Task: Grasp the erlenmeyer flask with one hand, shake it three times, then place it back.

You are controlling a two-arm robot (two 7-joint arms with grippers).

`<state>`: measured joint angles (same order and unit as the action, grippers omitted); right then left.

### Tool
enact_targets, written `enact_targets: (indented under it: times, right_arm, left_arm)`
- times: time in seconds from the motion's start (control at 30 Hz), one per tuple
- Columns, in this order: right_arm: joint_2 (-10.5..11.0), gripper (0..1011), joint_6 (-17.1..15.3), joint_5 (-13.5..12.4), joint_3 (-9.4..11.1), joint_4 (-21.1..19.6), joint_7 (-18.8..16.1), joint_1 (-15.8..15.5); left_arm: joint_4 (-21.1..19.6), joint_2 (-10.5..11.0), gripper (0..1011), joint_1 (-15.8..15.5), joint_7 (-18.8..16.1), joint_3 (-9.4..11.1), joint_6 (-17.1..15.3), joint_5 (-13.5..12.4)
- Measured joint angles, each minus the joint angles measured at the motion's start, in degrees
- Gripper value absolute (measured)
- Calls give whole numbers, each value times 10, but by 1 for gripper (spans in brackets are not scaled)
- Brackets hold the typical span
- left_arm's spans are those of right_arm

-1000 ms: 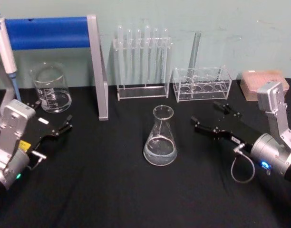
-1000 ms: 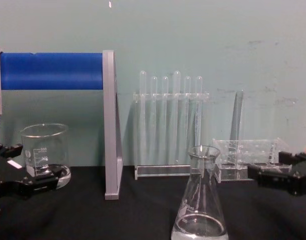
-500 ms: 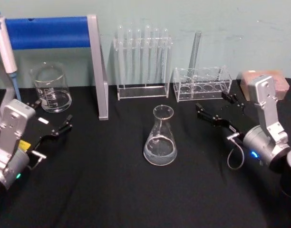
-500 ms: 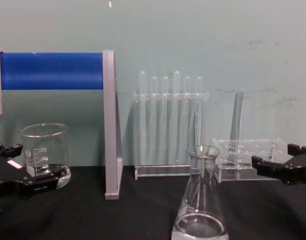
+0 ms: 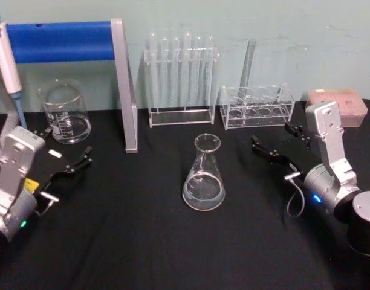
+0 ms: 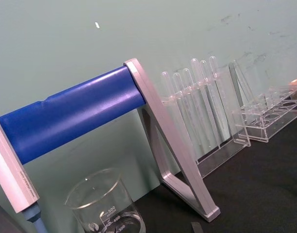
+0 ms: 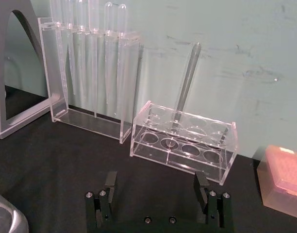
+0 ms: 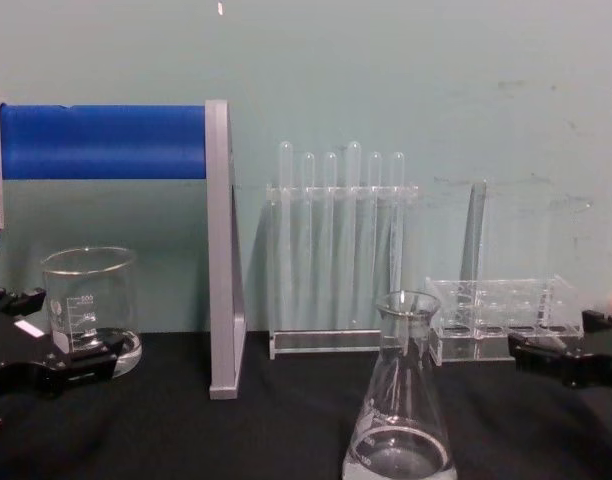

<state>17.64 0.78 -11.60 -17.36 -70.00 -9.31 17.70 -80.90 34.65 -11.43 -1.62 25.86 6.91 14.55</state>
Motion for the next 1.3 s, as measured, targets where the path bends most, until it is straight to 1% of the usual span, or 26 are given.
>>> enact_targets:
  times: [0.13,1.3]
  right_arm:
    - [-3,1002,-7,-4,5,0,-8,-1]
    - [-1,1002,-4,-4,2,-1,-5,-1]
  left_arm:
    - [0,0,1001,0,0,0,0,0]
    - [0,0,1001,0,0,0,0,0]
